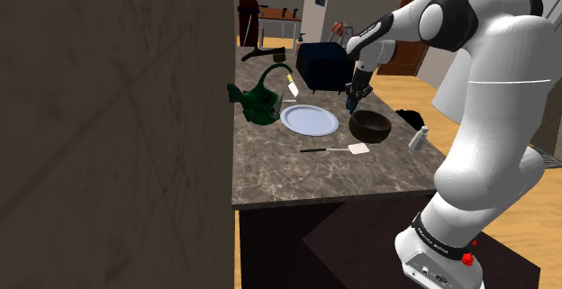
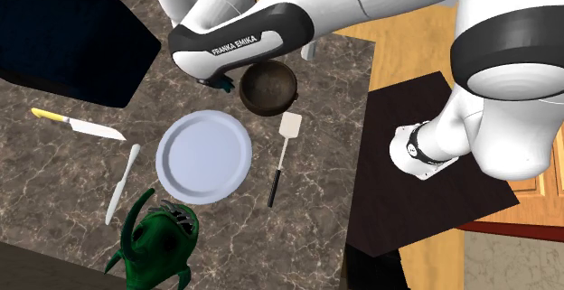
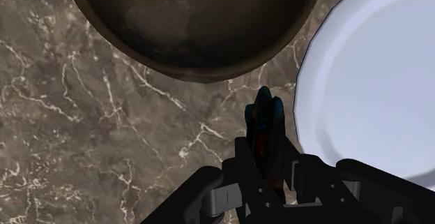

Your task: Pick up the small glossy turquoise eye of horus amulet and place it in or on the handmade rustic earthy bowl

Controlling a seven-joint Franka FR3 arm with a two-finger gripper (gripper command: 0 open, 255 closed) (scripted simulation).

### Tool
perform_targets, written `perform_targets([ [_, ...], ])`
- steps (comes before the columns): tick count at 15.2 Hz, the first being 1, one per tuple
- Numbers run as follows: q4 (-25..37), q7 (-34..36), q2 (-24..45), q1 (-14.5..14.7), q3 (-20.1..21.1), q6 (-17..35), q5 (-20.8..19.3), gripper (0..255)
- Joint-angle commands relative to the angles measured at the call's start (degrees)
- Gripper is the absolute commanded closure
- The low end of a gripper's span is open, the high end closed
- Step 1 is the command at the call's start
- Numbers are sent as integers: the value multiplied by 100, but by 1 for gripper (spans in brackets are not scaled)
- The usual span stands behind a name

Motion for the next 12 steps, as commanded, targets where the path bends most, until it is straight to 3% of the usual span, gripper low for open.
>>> perform_targets([
  [1,58,31,-80,11,-20,-134,-43,255],
  [12,443,176,-436,53,-94,-847,-232,255],
])
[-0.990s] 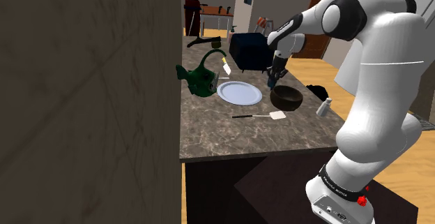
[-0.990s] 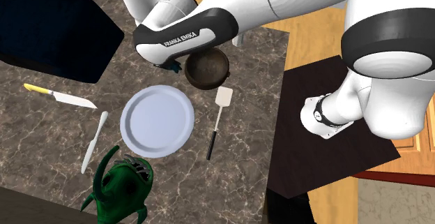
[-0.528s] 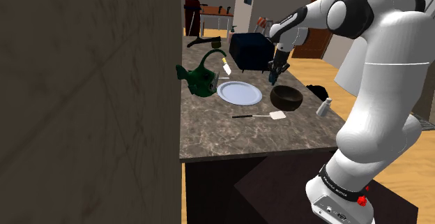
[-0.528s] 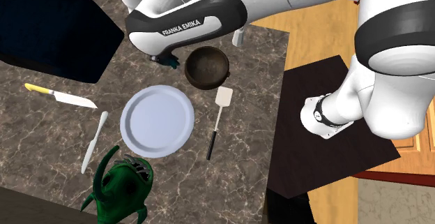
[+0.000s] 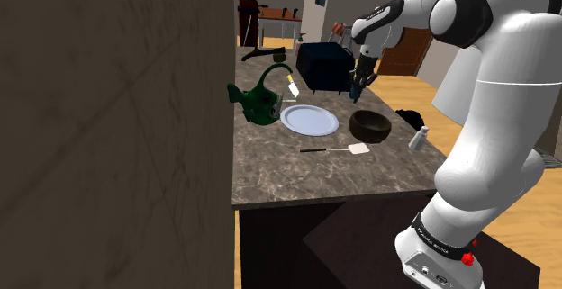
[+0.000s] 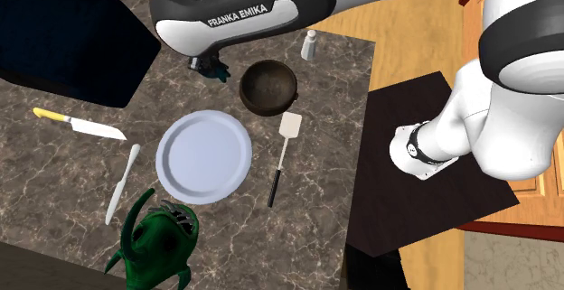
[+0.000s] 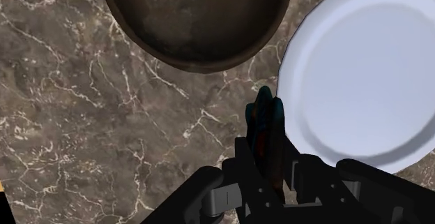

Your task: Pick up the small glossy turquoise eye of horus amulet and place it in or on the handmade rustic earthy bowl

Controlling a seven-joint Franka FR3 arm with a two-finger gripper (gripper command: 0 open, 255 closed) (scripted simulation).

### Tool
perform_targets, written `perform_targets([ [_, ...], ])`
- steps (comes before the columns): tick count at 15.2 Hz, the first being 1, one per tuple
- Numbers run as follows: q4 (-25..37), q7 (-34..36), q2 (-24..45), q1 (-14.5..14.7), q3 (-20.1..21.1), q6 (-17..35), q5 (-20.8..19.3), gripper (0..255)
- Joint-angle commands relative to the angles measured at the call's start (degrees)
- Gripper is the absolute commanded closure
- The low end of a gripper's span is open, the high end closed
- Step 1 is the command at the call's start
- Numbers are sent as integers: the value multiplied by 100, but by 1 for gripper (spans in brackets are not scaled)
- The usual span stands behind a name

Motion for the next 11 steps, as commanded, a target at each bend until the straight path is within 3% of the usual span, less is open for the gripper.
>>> perform_targets([
  [1,121,35,-51,8,-9,-168,-32,255],
  [10,552,119,-229,15,-42,-761,-130,255],
  [11,241,133,-478,53,-66,-684,-213,255],
])
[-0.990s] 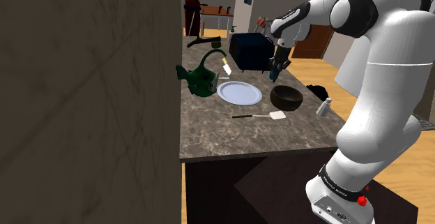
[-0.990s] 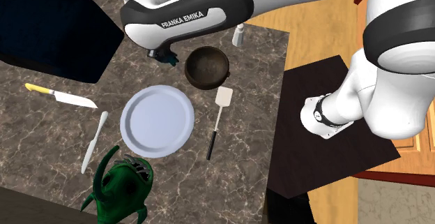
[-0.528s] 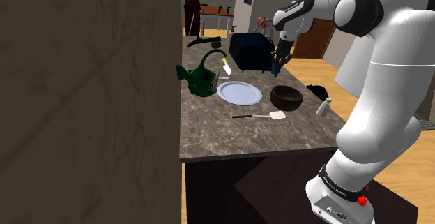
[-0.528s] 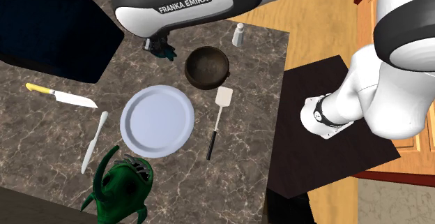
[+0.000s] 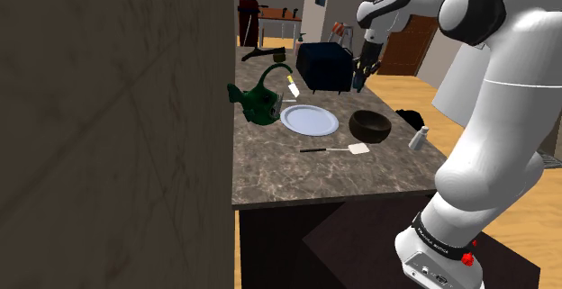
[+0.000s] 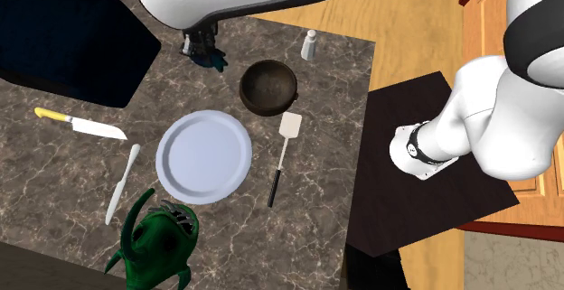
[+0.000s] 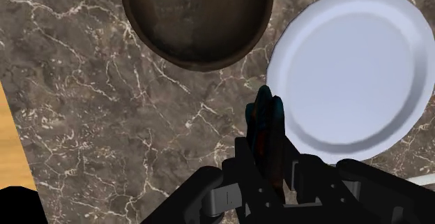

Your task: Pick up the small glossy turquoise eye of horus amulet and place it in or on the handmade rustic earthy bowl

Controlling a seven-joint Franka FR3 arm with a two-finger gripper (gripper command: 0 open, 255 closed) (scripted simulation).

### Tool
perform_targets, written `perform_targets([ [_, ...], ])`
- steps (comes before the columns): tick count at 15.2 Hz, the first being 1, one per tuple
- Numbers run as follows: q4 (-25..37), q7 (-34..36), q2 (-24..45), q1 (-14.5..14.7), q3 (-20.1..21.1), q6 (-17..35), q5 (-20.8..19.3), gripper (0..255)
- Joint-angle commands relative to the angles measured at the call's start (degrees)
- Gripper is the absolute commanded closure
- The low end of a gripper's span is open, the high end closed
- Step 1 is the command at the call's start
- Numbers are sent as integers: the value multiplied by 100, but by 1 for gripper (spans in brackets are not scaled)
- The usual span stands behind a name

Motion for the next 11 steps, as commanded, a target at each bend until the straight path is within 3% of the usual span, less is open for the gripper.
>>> perform_targets([
  [1,-437,22,-390,48,-39,72,-135,255],
  [10,-2744,319,-2645,36,-84,291,-1031,255],
  [11,-2802,309,-2623,27,-82,369,-1023,255],
])
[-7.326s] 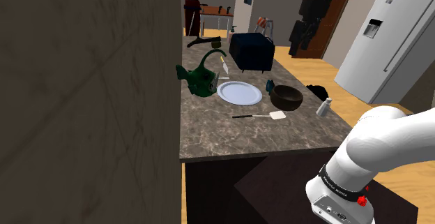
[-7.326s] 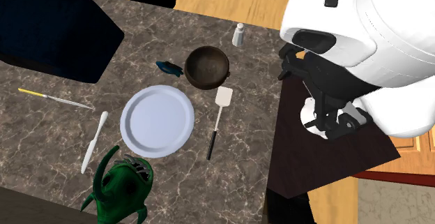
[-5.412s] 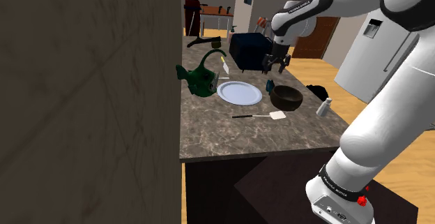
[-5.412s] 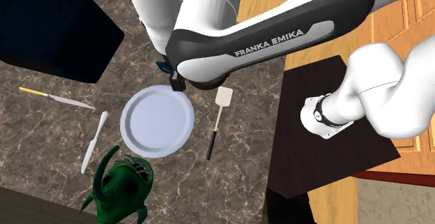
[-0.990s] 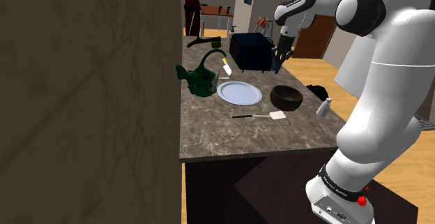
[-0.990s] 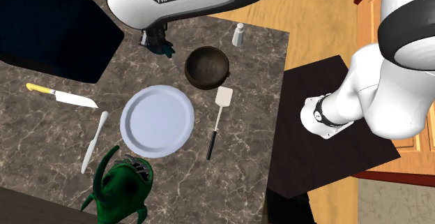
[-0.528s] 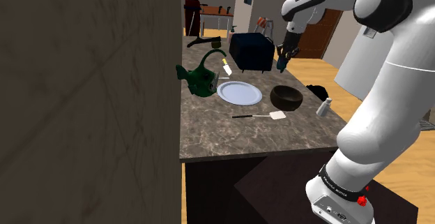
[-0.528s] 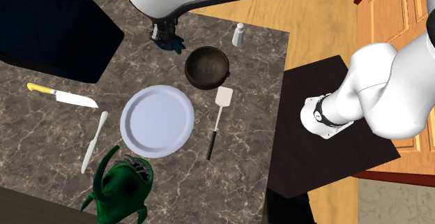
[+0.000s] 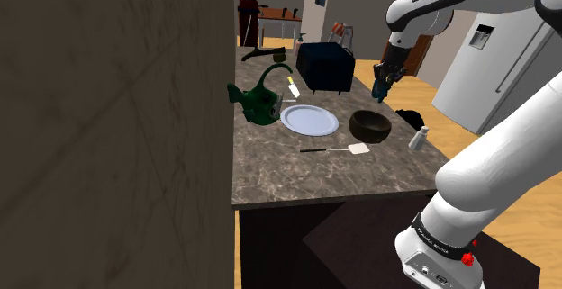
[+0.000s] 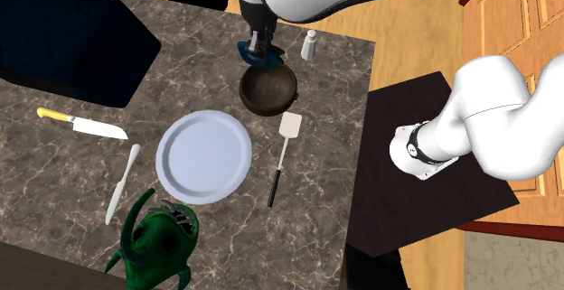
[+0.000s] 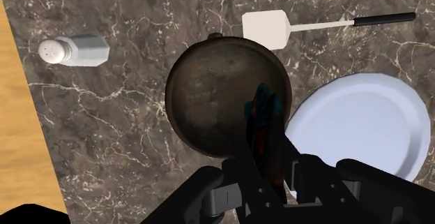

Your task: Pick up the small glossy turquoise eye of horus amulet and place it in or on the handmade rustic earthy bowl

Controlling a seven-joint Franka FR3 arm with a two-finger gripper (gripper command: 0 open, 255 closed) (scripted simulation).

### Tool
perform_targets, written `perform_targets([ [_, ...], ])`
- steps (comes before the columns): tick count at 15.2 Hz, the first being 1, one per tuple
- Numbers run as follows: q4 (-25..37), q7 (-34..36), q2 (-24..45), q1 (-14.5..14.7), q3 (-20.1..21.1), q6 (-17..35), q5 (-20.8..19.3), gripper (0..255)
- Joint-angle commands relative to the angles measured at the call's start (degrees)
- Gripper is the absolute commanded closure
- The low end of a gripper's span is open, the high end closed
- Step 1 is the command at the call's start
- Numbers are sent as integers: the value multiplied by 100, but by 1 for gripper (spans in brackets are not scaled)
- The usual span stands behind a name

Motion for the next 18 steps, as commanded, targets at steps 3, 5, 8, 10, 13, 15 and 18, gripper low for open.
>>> perform_targets([
  [3,-345,-29,-51,-24,-22,297,-32,255],
  [5,-449,-50,5,-23,-35,454,-13,255],
  [8,-598,-85,99,-21,-55,691,20,255],
  [10,-691,-111,168,-19,-68,848,47,255],
  [13,-821,-156,284,-15,-87,1086,95,255],
  [15,-902,-190,368,-12,-100,1245,132,255],
  [18,-927,-201,396,-11,-103,1296,145,255],
])
